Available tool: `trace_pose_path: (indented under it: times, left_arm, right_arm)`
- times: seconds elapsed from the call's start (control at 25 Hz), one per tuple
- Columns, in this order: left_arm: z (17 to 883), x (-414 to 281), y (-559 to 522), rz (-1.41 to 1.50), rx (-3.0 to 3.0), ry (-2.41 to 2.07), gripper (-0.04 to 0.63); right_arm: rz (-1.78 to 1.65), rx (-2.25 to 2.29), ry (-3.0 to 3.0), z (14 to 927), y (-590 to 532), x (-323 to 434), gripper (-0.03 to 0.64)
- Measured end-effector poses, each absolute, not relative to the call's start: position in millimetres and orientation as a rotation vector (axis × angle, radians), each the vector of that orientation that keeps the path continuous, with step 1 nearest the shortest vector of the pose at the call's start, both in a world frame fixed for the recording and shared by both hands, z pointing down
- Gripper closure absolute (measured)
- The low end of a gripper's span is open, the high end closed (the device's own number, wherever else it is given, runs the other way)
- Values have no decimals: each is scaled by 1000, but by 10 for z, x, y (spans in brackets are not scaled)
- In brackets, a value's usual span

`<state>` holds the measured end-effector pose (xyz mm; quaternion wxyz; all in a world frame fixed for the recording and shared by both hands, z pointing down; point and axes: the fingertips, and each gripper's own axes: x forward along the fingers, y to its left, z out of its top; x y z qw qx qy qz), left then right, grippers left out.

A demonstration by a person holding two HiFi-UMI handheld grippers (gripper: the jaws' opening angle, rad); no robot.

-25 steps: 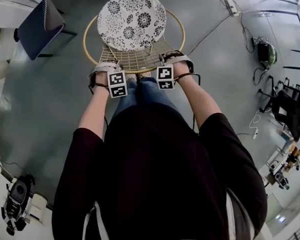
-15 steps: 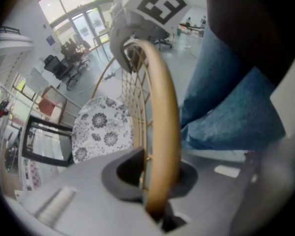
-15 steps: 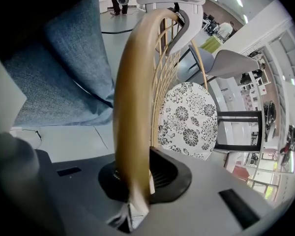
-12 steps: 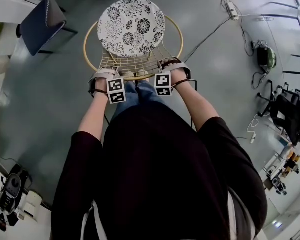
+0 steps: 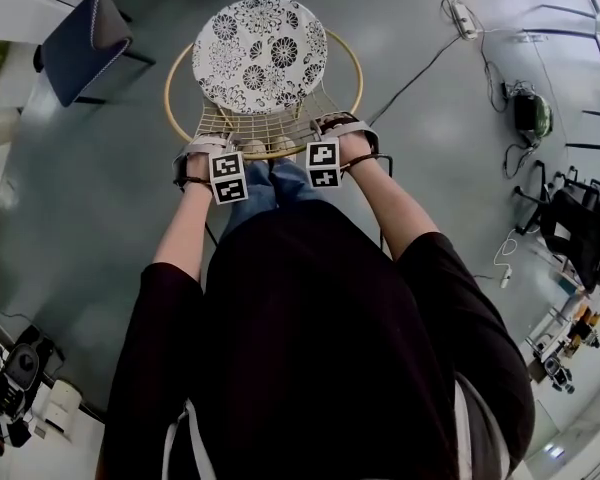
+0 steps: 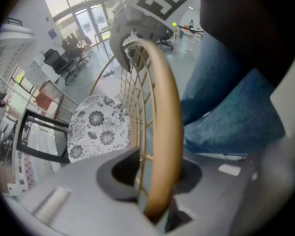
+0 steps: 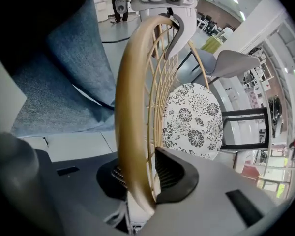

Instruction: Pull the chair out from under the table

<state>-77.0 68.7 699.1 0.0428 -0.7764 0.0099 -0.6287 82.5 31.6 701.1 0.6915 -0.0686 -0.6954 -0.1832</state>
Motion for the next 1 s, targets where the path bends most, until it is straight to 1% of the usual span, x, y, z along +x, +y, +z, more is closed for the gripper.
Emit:
trace_pose_path:
  times: [0.04, 0.08, 0.12, 0.16, 0.32, 0.44, 0.48, 0.52, 0.56, 0.64, 0.84, 1.0]
  left_arm:
    - [6983, -757, 690, -1930, -2396, 41, 460]
    - [6958, -739, 688, -1930, -2419, 59, 424]
    - [6914, -718, 679, -1923, -2440, 81, 411]
    - [6855, -696, 667, -1909, -2455, 100, 411]
    - [6551, -627, 675, -1836, -2456, 114, 411]
    - [6328, -654, 698, -1816, -2440, 106, 410]
    - [6261, -674, 699, -1813, -2446, 107, 428]
    - [6195, -694, 690, -1807, -2453, 118, 433]
    - [6126, -714, 661, -1796, -2457, 144, 455]
    - [5959, -749, 539, -1754, -2456, 245, 586]
    - [5433, -793, 141, -1641, -2466, 528, 588]
    - [4913, -828, -200, -1493, -2425, 729, 588]
  right_arm:
    - [-389, -153, -1571, 6990, 321, 821, 574]
    - [-379, -149, -1586, 6955, 322, 821, 552]
    - [-380, -146, -1597, 6910, 319, 825, 526]
    - [-391, -142, -1606, 6856, 312, 830, 509]
    - [-450, -127, -1622, 6615, 320, 893, 491]
    - [-463, -121, -1616, 6427, 349, 968, 492]
    - [-461, -112, -1620, 6355, 339, 984, 495]
    - [-457, -95, -1628, 6277, 312, 992, 529]
    - [-457, -72, -1639, 6193, 269, 992, 578]
    - [-465, -17, -1666, 6009, 149, 963, 586]
    - [-483, 196, -1770, 5441, -213, 763, 595]
    - [-542, 366, -1834, 4932, -497, 573, 595]
